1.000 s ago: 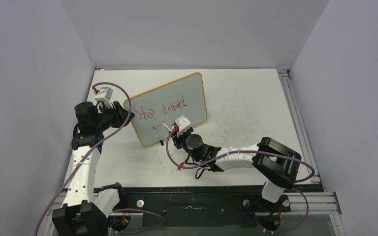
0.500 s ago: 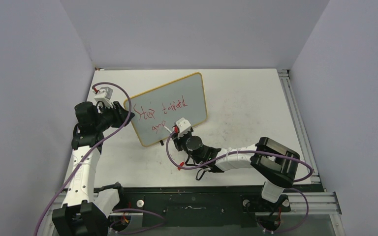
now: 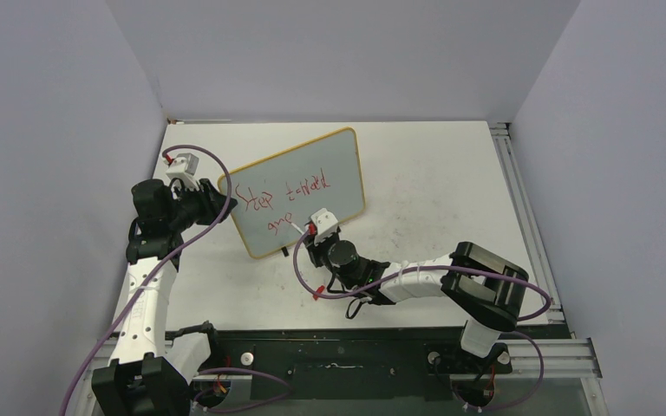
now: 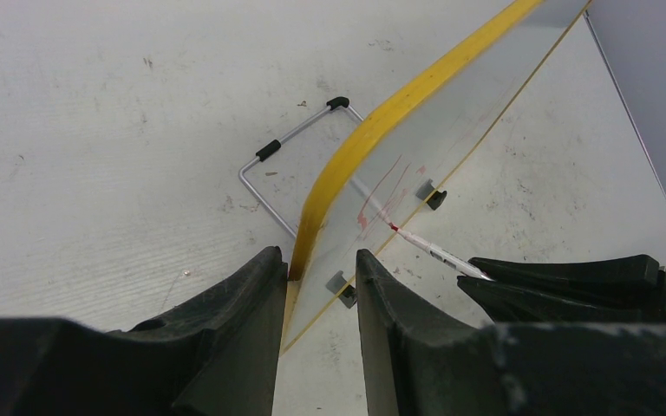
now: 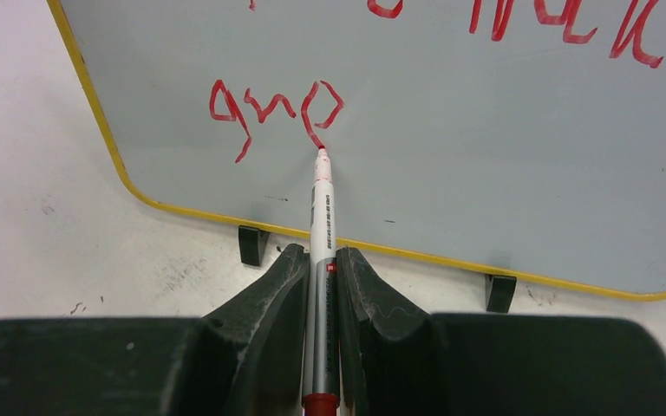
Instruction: Write a sentence on the whiteboard
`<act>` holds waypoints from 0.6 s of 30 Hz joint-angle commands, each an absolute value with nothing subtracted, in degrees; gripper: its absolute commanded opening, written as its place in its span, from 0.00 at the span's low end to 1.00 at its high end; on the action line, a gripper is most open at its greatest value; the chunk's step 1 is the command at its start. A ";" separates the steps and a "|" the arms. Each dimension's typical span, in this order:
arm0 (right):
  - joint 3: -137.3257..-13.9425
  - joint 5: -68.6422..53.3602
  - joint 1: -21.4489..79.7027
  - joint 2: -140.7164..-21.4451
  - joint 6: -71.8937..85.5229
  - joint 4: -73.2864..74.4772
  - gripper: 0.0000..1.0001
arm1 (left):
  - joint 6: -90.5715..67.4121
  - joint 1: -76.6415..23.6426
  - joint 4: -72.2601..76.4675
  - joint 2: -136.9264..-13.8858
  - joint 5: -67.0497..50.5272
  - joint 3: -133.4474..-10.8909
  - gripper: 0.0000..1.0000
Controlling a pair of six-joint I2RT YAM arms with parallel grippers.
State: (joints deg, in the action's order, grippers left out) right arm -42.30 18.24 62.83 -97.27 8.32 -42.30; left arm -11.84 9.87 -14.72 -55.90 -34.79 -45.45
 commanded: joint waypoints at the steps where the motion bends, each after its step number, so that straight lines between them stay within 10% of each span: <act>1: -41.86 20.53 62.93 -96.74 9.14 -43.62 0.05 | -11.87 10.26 -11.87 -55.02 -35.78 -45.75 0.33; 18: -40.38 21.03 63.03 -91.92 7.52 -44.11 0.05 | -11.87 10.29 -11.84 -55.17 -35.91 -45.79 0.33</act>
State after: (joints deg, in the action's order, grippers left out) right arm -41.39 20.53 62.83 -96.60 8.23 -42.22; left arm -11.84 9.91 -14.72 -55.90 -34.81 -45.45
